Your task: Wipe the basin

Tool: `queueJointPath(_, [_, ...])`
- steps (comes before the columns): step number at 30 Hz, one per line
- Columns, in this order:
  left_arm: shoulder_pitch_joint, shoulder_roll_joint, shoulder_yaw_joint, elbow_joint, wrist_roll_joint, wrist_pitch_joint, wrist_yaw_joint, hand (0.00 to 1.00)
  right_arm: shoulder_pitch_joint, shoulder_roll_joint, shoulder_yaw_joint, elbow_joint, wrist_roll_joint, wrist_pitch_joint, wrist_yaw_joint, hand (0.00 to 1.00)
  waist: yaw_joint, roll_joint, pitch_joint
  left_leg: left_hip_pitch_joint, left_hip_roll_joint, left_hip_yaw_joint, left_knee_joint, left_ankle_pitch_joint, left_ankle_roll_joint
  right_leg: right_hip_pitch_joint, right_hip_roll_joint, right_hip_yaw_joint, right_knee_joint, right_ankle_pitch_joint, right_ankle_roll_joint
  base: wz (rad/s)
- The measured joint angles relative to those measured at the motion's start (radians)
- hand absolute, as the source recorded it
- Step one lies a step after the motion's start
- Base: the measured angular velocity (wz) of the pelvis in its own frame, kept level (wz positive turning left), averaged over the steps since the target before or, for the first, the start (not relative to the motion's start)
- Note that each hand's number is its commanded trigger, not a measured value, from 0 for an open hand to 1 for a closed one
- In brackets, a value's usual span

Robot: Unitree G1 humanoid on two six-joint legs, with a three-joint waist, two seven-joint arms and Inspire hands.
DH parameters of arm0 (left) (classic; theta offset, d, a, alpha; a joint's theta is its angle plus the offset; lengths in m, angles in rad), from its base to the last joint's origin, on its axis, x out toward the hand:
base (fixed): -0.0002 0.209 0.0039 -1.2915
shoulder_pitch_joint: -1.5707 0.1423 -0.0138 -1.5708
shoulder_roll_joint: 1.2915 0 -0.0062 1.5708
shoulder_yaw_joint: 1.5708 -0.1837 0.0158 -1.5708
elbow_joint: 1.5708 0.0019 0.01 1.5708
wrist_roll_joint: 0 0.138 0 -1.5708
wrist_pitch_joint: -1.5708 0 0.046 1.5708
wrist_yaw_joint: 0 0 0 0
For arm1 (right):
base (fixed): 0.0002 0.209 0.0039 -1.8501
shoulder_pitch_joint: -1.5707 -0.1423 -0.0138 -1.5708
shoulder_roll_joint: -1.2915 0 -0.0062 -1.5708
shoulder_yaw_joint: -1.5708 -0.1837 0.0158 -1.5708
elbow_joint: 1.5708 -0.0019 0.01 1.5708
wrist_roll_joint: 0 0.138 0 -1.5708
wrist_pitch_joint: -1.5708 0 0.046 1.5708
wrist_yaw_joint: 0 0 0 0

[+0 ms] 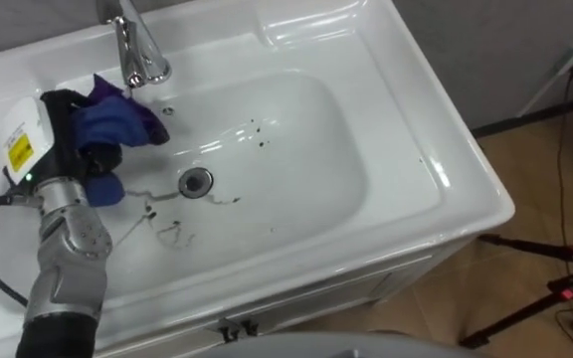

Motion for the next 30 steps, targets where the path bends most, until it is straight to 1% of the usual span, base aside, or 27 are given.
queueJointPath(3, [0.001,0.000,-0.020,0.001,0.012,-0.002,0.000,1.00,0.000,0.003,-0.001,0.002,-0.011,0.005,0.001,0.00,0.001,-0.003,0.0024,0.011,0.004,0.015,-0.001,0.000,0.000,0.002,0.000,0.004,0.000,0.000,0.000,-0.03])
queueJointPath(5, [0.003,0.000,-0.020,0.001,0.016,-0.001,-0.003,1.00,-0.001,0.004,-0.001,-0.001,-0.024,0.009,0.002,0.00,0.004,-0.004,0.0023,0.014,0.007,0.020,-0.002,0.000,0.000,0.001,0.001,0.011,-0.001,-0.001,-0.001,-0.12])
queueJointPath(8, [0.012,0.000,-0.020,0.002,0.080,0.005,-0.022,1.00,0.000,0.005,-0.001,-0.006,-0.026,0.012,0.004,0.00,0.006,-0.004,0.0016,0.014,0.011,0.022,-0.001,0.000,0.000,0.000,0.002,0.020,0.004,0.000,-0.001,-0.06])
queueJointPath(10, [0.013,0.000,-0.020,0.003,0.122,0.023,-0.040,1.00,0.002,0.006,0.000,-0.005,-0.026,0.014,0.010,0.00,0.007,-0.007,0.0016,0.014,0.011,0.022,0.001,0.000,0.000,-0.002,0.003,0.021,0.006,0.000,-0.001,0.00])
queueJointPath(11, [0.013,0.000,-0.020,0.006,0.132,0.024,-0.044,1.00,0.002,0.005,0.000,-0.005,-0.026,0.016,0.010,0.00,0.007,-0.007,0.0016,0.014,0.011,0.022,0.001,0.000,0.000,-0.002,0.004,0.023,0.006,0.000,-0.001,0.00])
queueJointPath(14, [0.013,0.000,-0.021,0.094,0.216,0.030,-0.051,1.00,0.001,0.005,0.000,-0.004,-0.030,0.030,0.008,0.00,0.006,-0.001,-0.0023,0.014,0.013,0.021,0.004,0.000,0.000,0.000,0.007,0.027,0.003,0.003,-0.002,-0.04])
queueJointPath(16, [0.013,0.000,-0.021,0.148,0.265,0.065,-0.079,1.00,0.001,0.006,-0.003,-0.005,-0.030,0.038,0.009,0.00,0.006,0.001,-0.0029,0.012,0.014,0.021,0.005,0.000,0.000,-0.004,0.010,0.029,0.003,0.005,-0.005,0.00])
queueJointPath(17, [0.014,0.000,-0.020,0.156,0.274,0.072,-0.086,1.00,0.003,0.006,-0.008,-0.006,-0.030,0.043,0.008,0.00,0.006,0.001,-0.0029,0.012,0.013,0.021,0.005,0.000,-0.001,-0.005,0.011,0.029,0.003,0.005,-0.005,0.00])
queueJointPath(19, [0.018,0.001,-0.012,0.179,0.328,0.096,-0.097,1.00,0.004,0.004,-0.013,-0.008,-0.060,0.055,0.009,0.00,0.012,0.002,-0.0036,0.012,0.015,0.023,0.006,0.000,-0.001,-0.006,0.013,0.034,0.004,0.004,-0.007,-0.04])
queueJointPath(21, [0.024,0.004,-0.007,0.183,0.380,0.105,-0.109,1.00,0.006,0.003,-0.014,-0.008,-0.074,0.056,0.010,0.00,0.021,0.004,-0.0054,0.014,0.015,0.024,0.005,0.000,-0.001,-0.006,0.014,0.037,0.004,0.005,-0.007,-0.07])
queueJointPath(24, [0.026,0.019,-0.004,0.202,0.445,0.117,-0.121,1.00,0.016,0.002,-0.025,-0.011,-0.101,0.056,0.013,0.00,0.033,0.009,-0.0085,0.021,0.017,0.025,0.005,0.000,-0.001,-0.004,0.013,0.044,0.006,0.005,-0.007,-0.07])
queueJointPath(27, [0.025,0.035,-0.002,0.239,0.471,0.143,-0.131,1.00,0.018,-0.001,-0.031,-0.013,-0.104,0.056,0.028,0.00,0.032,0.011,-0.0091,0.023,0.017,0.026,0.004,0.000,-0.001,-0.004,0.013,0.044,0.009,0.005,-0.007,0.00])
queueJointPath(28, [0.026,0.035,-0.002,0.258,0.477,0.154,-0.136,1.00,0.019,-0.002,-0.031,-0.014,-0.103,0.056,0.032,0.00,0.034,0.013,-0.0087,0.023,0.017,0.028,0.004,0.000,-0.001,-0.005,0.013,0.045,0.010,0.004,-0.007,0.00])
queueJointPath(30, [0.037,0.038,-0.002,0.290,0.482,0.157,-0.136,1.00,0.017,-0.004,-0.031,-0.016,-0.104,0.059,0.034,0.00,0.034,0.016,-0.0088,0.023,0.018,0.040,0.004,0.000,-0.001,-0.006,0.012,0.044,0.011,0.004,-0.008,-0.05])
